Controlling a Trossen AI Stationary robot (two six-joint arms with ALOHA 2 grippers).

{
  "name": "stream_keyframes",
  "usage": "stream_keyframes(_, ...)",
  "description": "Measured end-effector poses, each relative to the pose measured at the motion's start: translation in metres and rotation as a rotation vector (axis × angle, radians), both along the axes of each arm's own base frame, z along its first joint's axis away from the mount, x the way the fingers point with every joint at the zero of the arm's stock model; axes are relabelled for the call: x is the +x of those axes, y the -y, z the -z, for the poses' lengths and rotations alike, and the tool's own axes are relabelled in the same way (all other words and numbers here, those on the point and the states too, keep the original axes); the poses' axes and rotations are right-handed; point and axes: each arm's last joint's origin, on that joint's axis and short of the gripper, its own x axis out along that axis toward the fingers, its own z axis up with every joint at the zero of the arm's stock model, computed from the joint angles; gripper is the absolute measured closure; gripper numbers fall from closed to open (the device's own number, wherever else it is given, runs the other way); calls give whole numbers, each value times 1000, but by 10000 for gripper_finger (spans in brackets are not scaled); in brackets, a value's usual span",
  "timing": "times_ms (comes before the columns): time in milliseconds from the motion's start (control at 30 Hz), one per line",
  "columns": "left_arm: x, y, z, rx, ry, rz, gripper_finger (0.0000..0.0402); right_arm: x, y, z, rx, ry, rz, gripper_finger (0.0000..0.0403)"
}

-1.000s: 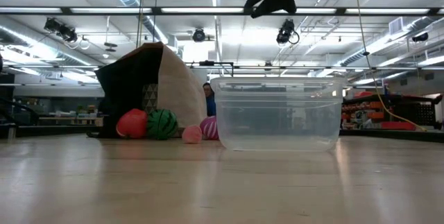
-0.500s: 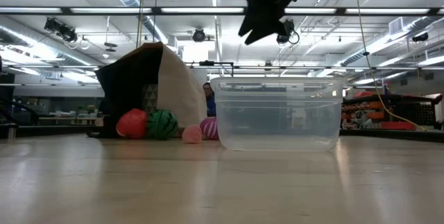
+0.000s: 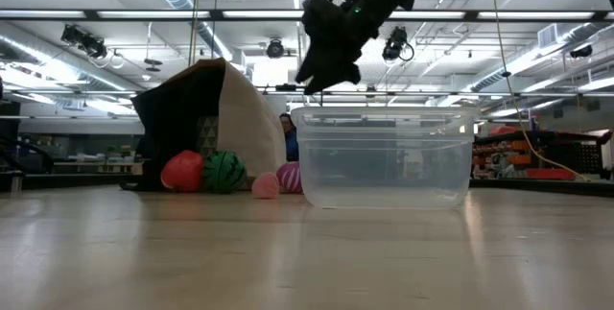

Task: Pick and placing Produce into tupperware
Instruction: Put the onion into the transparent bin

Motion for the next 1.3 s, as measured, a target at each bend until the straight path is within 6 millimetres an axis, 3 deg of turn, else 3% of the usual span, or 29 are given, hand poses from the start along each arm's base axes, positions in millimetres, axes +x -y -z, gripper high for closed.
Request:
stream_keyframes(133, -2, 0, 1, 4, -22, 0, 246, 9, 2, 1, -4, 68, -21, 161)
stream_keyframes(233, -2, 0, 1, 8, -27, 5, 245, 17, 3, 4, -7, 23, -34, 139)
stream_keyframes(500, -3, 0, 0, 19, -44, 25, 249, 60, 23, -23, -113, -145, -112, 128)
stream_keyframes(733, -3, -1, 0, 33, -63, 47, 255, 66, 46, 6, -69, -375, -79, 128)
stream_keyframes(1000, -3, -1, 0, 36, -69, 53, 249, 76, 47, 39, -46, -444, -65, 128)
stream_keyframes(1300, -3, -1, 0, 36, -69, 54, 260, 81, 46, 51, -71, -436, -100, 128)
